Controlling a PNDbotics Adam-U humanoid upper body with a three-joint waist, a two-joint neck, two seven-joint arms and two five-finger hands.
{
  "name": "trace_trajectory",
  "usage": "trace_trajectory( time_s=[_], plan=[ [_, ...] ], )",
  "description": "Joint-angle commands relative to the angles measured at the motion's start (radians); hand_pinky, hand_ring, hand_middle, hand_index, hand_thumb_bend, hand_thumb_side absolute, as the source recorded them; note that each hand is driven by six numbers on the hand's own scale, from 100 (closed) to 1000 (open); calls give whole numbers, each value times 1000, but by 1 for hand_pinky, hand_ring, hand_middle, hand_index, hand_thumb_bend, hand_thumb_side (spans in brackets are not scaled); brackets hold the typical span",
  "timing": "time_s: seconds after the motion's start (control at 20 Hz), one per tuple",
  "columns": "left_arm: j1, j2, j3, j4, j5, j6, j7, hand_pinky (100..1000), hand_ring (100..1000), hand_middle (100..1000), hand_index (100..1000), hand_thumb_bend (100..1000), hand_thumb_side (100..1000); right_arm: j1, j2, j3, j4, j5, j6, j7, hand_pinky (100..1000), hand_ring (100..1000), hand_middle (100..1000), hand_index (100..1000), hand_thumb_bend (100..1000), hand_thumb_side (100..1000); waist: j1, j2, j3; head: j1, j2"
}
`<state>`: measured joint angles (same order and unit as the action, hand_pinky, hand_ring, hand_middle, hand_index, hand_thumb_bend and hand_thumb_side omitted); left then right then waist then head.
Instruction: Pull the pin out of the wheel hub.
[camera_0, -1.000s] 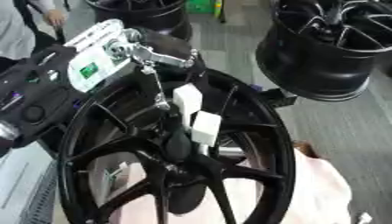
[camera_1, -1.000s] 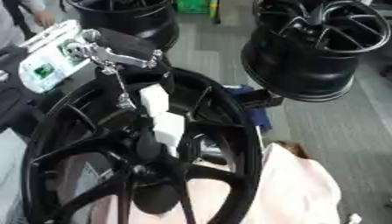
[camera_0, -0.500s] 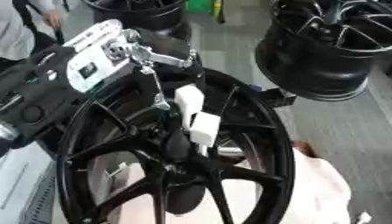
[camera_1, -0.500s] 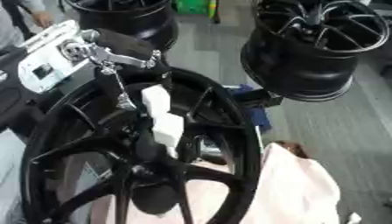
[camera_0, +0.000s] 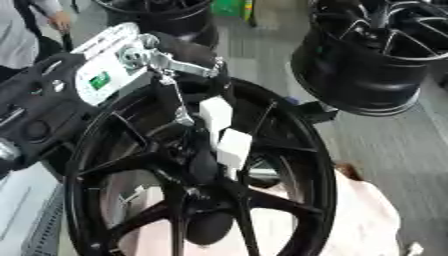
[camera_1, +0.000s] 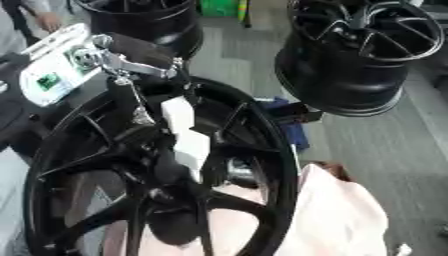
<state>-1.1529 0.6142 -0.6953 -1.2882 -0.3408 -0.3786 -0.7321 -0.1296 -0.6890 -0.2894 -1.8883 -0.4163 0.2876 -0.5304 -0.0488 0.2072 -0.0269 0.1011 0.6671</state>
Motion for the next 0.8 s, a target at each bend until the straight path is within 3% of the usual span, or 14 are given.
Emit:
trace_trajectory(
  time_s=[0.05,0.2,0.8],
  plan=[
    [-33,11,39,-22,25,-155,-175,689,549,350,492,311,100,2,-18,-15,-2,-5,1,-7,732,690,654,754,100,742,-1,-21,0,-4,1],
    [-47,16,83,-36,52,-117,-175,663,519,321,399,341,100,7,-16,-17,-1,-6,1,-8,734,692,657,756,100,741,-2,-23,3,-4,3],
    [-99,89,308,-54,93,21,-175,647,494,291,344,341,100,30,-15,-26,2,-6,-6,-9,738,689,660,759,100,741,-1,-35,22,-24,6]
  ],
)
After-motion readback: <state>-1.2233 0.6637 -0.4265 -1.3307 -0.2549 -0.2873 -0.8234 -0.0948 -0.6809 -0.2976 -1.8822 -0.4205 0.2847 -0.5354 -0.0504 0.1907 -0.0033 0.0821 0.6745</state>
